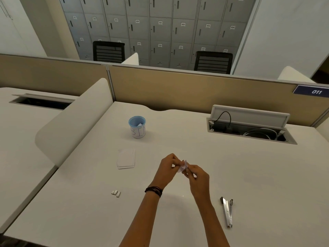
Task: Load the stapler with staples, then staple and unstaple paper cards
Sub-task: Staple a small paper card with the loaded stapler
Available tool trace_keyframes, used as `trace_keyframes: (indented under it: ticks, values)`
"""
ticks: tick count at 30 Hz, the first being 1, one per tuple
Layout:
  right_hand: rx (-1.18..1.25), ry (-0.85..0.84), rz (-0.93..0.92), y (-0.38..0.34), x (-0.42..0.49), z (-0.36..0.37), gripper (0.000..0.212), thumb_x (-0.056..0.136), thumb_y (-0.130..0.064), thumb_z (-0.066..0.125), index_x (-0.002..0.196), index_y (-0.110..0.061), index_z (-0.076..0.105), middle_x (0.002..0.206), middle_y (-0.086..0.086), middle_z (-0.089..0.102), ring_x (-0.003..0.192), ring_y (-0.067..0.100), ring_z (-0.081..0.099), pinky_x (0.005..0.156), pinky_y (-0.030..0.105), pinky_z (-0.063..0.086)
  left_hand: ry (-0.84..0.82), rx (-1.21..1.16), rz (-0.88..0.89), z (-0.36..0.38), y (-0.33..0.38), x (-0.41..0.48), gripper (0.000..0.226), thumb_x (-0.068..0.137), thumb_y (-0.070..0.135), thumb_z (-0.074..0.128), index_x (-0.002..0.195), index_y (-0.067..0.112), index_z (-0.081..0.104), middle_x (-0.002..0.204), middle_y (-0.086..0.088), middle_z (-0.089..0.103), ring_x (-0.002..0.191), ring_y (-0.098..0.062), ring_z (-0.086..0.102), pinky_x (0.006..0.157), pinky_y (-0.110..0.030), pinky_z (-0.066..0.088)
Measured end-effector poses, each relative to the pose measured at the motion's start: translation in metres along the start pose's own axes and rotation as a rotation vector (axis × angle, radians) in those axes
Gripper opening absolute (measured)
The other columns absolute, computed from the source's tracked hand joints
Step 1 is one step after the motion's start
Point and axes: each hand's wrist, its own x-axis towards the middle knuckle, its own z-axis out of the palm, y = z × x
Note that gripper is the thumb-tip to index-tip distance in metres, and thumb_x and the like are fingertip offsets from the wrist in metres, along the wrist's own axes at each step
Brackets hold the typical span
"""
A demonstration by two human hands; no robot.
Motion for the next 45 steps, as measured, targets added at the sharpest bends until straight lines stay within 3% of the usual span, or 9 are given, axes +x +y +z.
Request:
trace_keyframes:
  ticks: [4, 10, 18, 24, 27, 32, 38, 41, 45]
  values:
    - [-0.125, -0.013, -0.027, -0.001, 0.000, 0.016, 0.022, 0.090, -0.003, 0.055, 0.108, -0.007, 0.069, 0.083, 0.006, 0.065, 0.072, 0.004, 0.059, 0.070, 0.002, 0.045, 0.044, 0.011, -0.052, 0.001, -0.002, 0.000, 0.014, 0.088, 0.010, 0.062, 0.088, 0.007, 0.075, 0.073, 0.014, 0.050, 0.069, -0.001, 0.052, 0.065, -0.006, 0.041]
    - [-0.200, -0.196, 0.048, -0.009, 0.009, 0.029, 0.024, 0.097, -0.021, 0.047, 0.099, 0.001, 0.056, 0.085, -0.001, 0.053, 0.078, 0.011, 0.052, 0.077, 0.022, 0.047, 0.167, -0.049, -0.155, -0.001, -0.005, 0.001, 0.014, 0.085, 0.005, 0.062, 0.088, 0.004, 0.076, 0.083, -0.011, 0.073, 0.075, -0.016, 0.065, 0.074, -0.021, 0.052]
    - [-0.206, -0.290, 0.103, 0.009, 0.016, 0.057, 0.014, 0.096, -0.016, 0.044, 0.088, -0.009, 0.053, 0.082, 0.001, 0.050, 0.080, 0.017, 0.046, 0.072, 0.025, 0.042, -0.033, -0.039, -0.205, -0.018, -0.042, 0.012, 0.060, 0.090, 0.003, 0.056, 0.144, 0.014, 0.031, 0.089, -0.009, 0.064, 0.079, -0.010, 0.058, 0.085, -0.015, 0.050]
    - [-0.138, -0.428, 0.206, 0.022, 0.039, 0.087, 0.019, 0.097, -0.013, 0.045, 0.102, -0.008, 0.063, 0.096, -0.001, 0.060, 0.093, 0.015, 0.059, 0.082, 0.017, 0.046, 0.196, -0.114, -0.216, -0.022, -0.069, 0.017, 0.032, 0.086, 0.001, 0.060, 0.113, 0.017, 0.066, 0.080, 0.007, 0.062, 0.074, -0.001, 0.060, 0.077, -0.011, 0.047]
    - [-0.218, -0.473, 0.189, 0.029, 0.051, 0.108, 0.024, 0.097, -0.014, 0.043, 0.106, -0.006, 0.064, 0.098, 0.004, 0.063, 0.096, 0.022, 0.061, 0.087, 0.030, 0.048, 0.292, -0.181, -0.232, -0.024, -0.084, 0.024, 0.023, 0.085, 0.001, 0.062, 0.101, 0.016, 0.070, 0.086, 0.007, 0.065, 0.080, 0.002, 0.059, 0.072, -0.007, 0.048]
    - [-0.393, -0.550, 0.152, 0.045, 0.070, 0.130, 0.023, 0.094, -0.007, 0.048, 0.107, -0.004, 0.067, 0.103, 0.015, 0.070, 0.090, 0.023, 0.063, 0.079, 0.018, 0.039, 0.282, -0.256, -0.281, -0.049, -0.107, 0.046, 0.016, 0.092, 0.008, 0.056, 0.100, 0.012, 0.069, 0.087, 0.000, 0.067, 0.070, -0.009, 0.065, 0.064, -0.016, 0.054]
    - [-0.231, -0.470, 0.141, 0.035, 0.121, 0.152, 0.024, 0.095, -0.011, 0.049, 0.096, -0.011, 0.073, 0.068, 0.005, 0.066, 0.061, 0.010, 0.056, 0.056, 0.009, 0.039, 0.577, -0.154, -0.295, -0.113, -0.140, 0.121, 0.028, 0.086, 0.010, 0.064, 0.113, 0.006, 0.058, 0.114, -0.009, 0.056, 0.099, -0.017, 0.056, 0.085, -0.031, 0.054]
    - [-0.268, -0.417, 0.060, 0.017, 0.159, 0.167, 0.025, 0.095, -0.023, 0.050, 0.096, -0.007, 0.068, 0.076, 0.013, 0.068, 0.069, 0.025, 0.064, 0.062, 0.020, 0.047, 0.431, -0.003, -0.230, -0.132, -0.158, 0.159, 0.064, 0.079, 0.019, 0.073, 0.133, 0.003, 0.043, 0.139, -0.014, 0.045, 0.124, -0.019, 0.044, 0.103, -0.018, 0.034]
    - [-0.367, -0.342, 0.020, -0.018, 0.215, 0.194, 0.027, 0.095, -0.030, 0.049, 0.102, -0.004, 0.052, 0.079, 0.007, 0.061, 0.060, 0.014, 0.056, 0.059, 0.022, 0.047, 0.236, 0.097, -0.236, -0.139, -0.175, 0.196, 0.091, 0.075, 0.035, 0.074, 0.144, 0.004, 0.025, 0.153, -0.015, 0.024, 0.141, -0.030, 0.026, 0.114, -0.039, 0.023]
